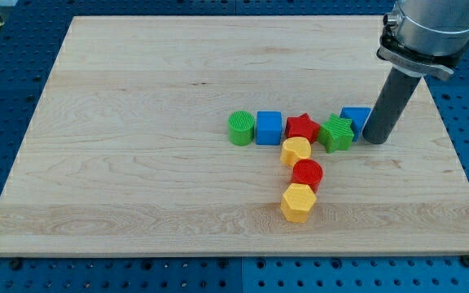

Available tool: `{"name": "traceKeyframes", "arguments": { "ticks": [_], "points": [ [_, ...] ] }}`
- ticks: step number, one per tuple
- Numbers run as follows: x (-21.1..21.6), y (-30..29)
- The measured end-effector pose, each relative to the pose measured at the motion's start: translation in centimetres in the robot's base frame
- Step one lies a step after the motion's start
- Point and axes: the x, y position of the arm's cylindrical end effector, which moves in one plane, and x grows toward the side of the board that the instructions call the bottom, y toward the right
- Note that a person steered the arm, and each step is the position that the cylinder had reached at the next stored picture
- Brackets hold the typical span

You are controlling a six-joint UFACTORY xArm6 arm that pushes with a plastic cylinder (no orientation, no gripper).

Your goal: Push the blue triangle above the red star

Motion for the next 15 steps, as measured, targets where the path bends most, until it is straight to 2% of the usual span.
{"name": "traceKeyframes", "arguments": {
  "ticks": [4, 5, 6, 7, 9, 12, 15],
  "points": [
    [-2.3, 0.0],
    [-0.5, 0.4],
    [3.8, 0.4],
    [4.7, 0.1],
    [3.7, -2.3],
    [-0.5, -2.2],
    [0.1, -2.5]
  ]
}}
